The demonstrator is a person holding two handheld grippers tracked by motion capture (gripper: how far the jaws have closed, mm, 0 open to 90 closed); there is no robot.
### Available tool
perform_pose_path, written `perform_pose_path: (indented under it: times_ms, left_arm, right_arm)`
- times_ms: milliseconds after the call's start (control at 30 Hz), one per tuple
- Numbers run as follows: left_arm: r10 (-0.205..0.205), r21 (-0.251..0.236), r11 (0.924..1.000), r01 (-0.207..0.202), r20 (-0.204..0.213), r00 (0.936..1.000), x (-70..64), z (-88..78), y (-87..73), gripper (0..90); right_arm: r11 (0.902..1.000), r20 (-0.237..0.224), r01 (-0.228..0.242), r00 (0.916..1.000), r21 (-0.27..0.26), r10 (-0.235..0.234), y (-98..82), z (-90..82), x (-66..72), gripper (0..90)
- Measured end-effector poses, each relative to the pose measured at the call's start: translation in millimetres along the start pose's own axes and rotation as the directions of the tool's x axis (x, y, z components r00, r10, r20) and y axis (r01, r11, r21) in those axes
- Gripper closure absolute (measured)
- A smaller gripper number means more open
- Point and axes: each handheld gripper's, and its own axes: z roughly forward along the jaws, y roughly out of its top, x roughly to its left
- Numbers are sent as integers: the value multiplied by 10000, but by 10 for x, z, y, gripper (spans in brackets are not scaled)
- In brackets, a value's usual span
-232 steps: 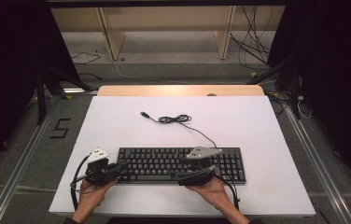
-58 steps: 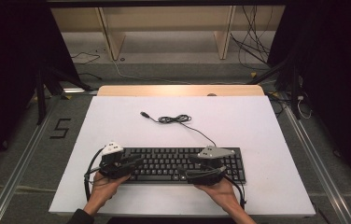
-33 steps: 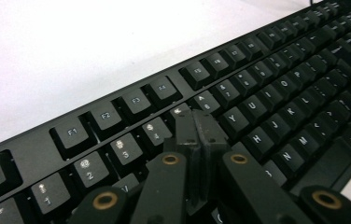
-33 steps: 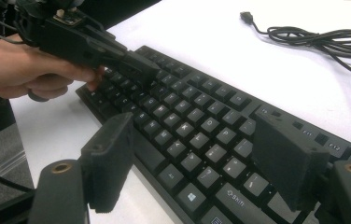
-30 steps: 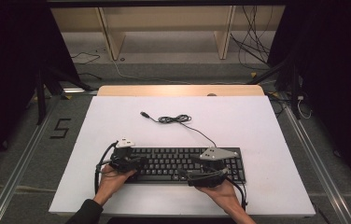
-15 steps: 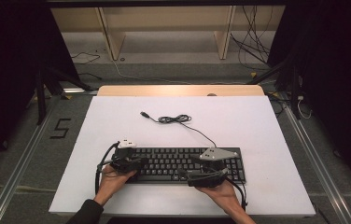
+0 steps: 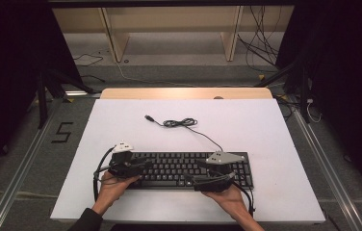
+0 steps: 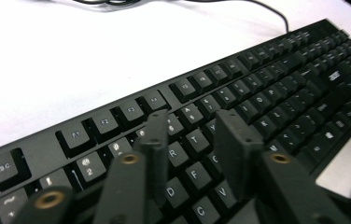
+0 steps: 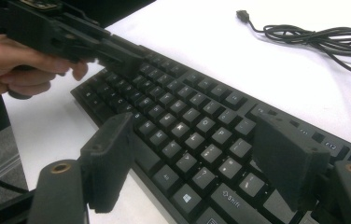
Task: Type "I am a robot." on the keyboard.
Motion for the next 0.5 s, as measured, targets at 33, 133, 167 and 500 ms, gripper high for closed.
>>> perform_pose_path:
  times_ms: [33,133,167,500]
  left_arm:
    - [-4,-40,10000,4,38,10000,-2,-21,-6,603]
    - [8,-322,9995,-6,59,10000,-33,-113,-34,521]
    - [8,-322,9995,-6,59,10000,-33,-113,-34,506]
    - [-4,-761,9971,25,278,9996,-42,-272,-123,355]
  right_arm:
    - [10000,-24,-45,10000,1,45,2,5,-5,305]
    - [9999,-51,-104,9999,22,104,10,28,-18,306]
    - [10000,-44,-85,10000,51,85,14,35,-21,306]
    - [9994,-144,71,9999,332,-66,75,151,-4,329]
